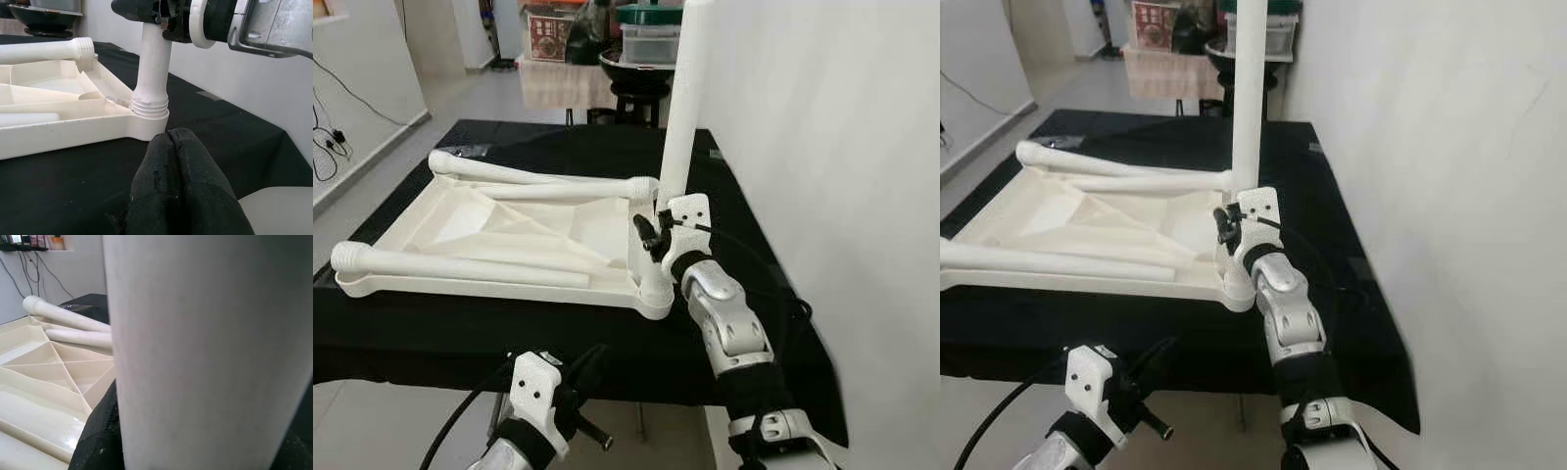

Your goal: Building children table

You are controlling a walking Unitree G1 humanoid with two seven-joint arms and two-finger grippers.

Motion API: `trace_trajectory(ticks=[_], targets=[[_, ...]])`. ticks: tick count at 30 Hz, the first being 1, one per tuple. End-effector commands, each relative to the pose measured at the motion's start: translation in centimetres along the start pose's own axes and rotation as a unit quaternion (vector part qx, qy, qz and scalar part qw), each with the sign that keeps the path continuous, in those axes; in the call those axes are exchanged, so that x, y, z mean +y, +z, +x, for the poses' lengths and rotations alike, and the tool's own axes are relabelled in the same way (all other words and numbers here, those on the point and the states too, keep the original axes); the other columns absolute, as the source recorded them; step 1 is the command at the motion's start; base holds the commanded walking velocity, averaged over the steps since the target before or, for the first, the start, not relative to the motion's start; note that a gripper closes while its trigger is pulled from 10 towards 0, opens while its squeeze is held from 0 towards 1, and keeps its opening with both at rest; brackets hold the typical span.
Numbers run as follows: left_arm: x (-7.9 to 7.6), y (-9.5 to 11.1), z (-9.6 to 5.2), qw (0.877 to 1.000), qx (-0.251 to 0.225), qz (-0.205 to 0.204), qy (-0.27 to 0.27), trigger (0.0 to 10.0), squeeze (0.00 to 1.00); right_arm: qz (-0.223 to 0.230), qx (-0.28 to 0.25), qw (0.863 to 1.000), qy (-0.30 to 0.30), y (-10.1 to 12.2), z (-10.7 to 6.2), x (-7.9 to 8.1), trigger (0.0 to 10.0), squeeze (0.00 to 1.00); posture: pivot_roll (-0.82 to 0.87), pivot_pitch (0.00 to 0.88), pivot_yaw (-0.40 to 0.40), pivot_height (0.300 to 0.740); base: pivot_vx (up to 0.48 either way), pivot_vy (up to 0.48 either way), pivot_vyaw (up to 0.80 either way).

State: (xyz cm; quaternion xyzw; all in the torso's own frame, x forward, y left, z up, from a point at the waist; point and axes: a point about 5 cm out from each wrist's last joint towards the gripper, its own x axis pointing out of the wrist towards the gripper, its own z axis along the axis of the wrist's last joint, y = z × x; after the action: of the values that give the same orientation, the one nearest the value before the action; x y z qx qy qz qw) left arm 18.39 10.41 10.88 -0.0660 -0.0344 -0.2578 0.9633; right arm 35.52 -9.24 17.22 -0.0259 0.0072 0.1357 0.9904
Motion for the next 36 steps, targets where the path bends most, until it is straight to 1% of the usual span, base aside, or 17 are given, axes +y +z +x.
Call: trace_trajectory(ticks=[1, 3, 4, 5, 9, 10, 15, 17, 19, 20, 21, 24, 26, 27, 32, 33, 36], targets=[[0.1, -0.2, 0.0, 1.0, 0.007, -0.001, 0.001, 10.0, 0.0, -0.023, 0.039, 0.999, 0.006, -1.2, 0.0, 0.1, 10.0, 0.0, 0.09, 0.032, -0.069, 0.74, 0.0, 0.0, 0.0], [0.1, -0.2, 0.0, 1.0, 0.007, -0.001, 0.001, 10.0, 0.0, -0.023, 0.039, 0.999, 0.006, -1.2, 0.0, 0.1, 10.0, 0.0, 0.09, 0.032, -0.069, 0.74, 0.0, 0.0, 0.0], [0.1, -0.2, 0.0, 1.0, 0.007, -0.001, 0.0, 10.0, 0.0, -0.025, 0.034, 0.999, 0.031, -1.0, 0.1, 0.5, 10.0, 0.0, 0.09, 0.032, -0.069, 0.74, 0.0, 0.0, 0.0], [0.0, 0.0, 0.1, 1.0, 0.005, -0.001, 0.001, 10.0, 0.0, -0.011, 0.006, 0.993, 0.119, -0.3, 0.2, 1.4, 10.0, 1.0, 0.09, 0.047, -0.076, 0.74, 0.0, 0.0, 0.0], [0.0, 0.1, 0.1, 1.0, 0.004, -0.001, 0.001, 10.0, 0.0, 0.009, -0.019, 0.986, 0.168, 0.3, 0.4, 1.6, 10.0, 1.0, 0.09, 0.049, -0.076, 0.74, 0.0, 0.0, 0.0], [-0.1, 0.2, 0.2, 1.0, 0.003, -0.001, 0.001, 10.0, 0.0, 0.006, -0.024, 0.974, 0.225, 0.4, 0.6, 0.9, 10.0, 0.0, 0.1, 0.055, -0.077, 0.74, 0.0, 0.0, 0.0], [-0.2, 0.3, 0.2, 1.0, 0.002, 0.001, 0.001, 10.0, 0.0, 0.0, -0.015, 0.959, 0.284, 0.5, 0.6, -0.2, 10.0, 0.0, 0.1, 0.062, -0.076, 0.74, 0.0, 0.0, 0.0], [-0.3, 0.4, 0.2, 1.0, 0.001, 0.001, 0.002, 10.0, 0.0, -0.019, -0.004, 0.94, 0.341, 0.6, 0.3, -1.3, 10.0, 0.0, 0.11, 0.072, -0.083, 0.74, 0.0, 0.0, 0.0], [-0.3, 0.4, 0.2, 1.0, 0.001, 0.002, 0.002, 10.0, 0.0, -0.02, 0.0, 0.937, 0.348, 0.6, 0.3, -1.4, 10.0, 0.0, 0.11, 0.072, -0.083, 0.74, 0.0, 0.0, 0.0], [-0.3, 0.5, 0.2, 1.0, 0.0, 0.002, 0.002, 10.0, 0.0, -0.02, 0.01, 0.925, 0.378, 0.4, 0.2, -1.6, 10.0, 0.0, 0.11, 0.075, -0.081, 0.74, 0.0, 0.0, 0.0], [-0.3, 0.5, 0.2, 1.0, 0.0, 0.002, 0.002, 10.0, 0.0, -0.02, 0.01, 0.925, 0.378, 0.4, 0.2, -1.6, 10.0, 0.0, 0.11, 0.075, -0.081, 0.74, 0.0, 0.0, 0.0], [-0.3, 0.6, 0.3, 1.0, 0.0, 0.002, 0.002, 10.0, 0.0, -0.036, 0.017, 0.908, 0.417, 0.2, 0.0, -1.9, 10.0, 0.0, 0.11, 0.075, -0.081, 0.74, 0.0, 0.0, 0.0], [-0.3, 0.6, 0.3, 1.0, 0.0, 0.002, 0.002, 10.0, 0.0, -0.036, 0.017, 0.908, 0.417, 0.2, 0.0, -1.9, 10.0, 0.0, 0.11, 0.075, -0.081, 0.74, 0.0, 0.0, 0.0], [-0.4, 0.7, 0.3, 1.0, 0.0, 0.002, 0.001, 10.0, 0.0, -0.033, 0.023, 0.901, 0.433, 0.1, 0.2, -2.1, 10.0, 0.0, 0.12, 0.08, -0.079, 0.74, 0.0, 0.0, 0.0], [-0.4, 0.9, 0.2, 1.0, 0.0, 0.002, 0.001, 10.0, 0.0, -0.014, 0.025, 0.901, 0.433, 0.4, 0.7, -2.4, 10.0, 0.0, 0.12, 0.089, -0.082, 0.74, 0.0, 0.0, 0.0], [-0.5, 1.1, 0.1, 1.0, -0.001, 0.002, 0.0, 10.0, 0.0, 0.003, 0.02, 0.907, 0.42, 0.7, 1.1, -2.7, 0.0, 0.0, 0.12, 0.1, -0.083, 0.74, 0.0, 0.0, 0.0], [-0.7, 1.3, -0.1, 1.0, -0.001, 0.001, -0.001, 10.0, 0.0, 0.018, 0.011, 0.913, 0.408, 1.1, 1.4, -3.2, 0.0, 0.0, 0.13, 0.106, -0.083, 0.74, 0.0, 0.0, 0.0]])
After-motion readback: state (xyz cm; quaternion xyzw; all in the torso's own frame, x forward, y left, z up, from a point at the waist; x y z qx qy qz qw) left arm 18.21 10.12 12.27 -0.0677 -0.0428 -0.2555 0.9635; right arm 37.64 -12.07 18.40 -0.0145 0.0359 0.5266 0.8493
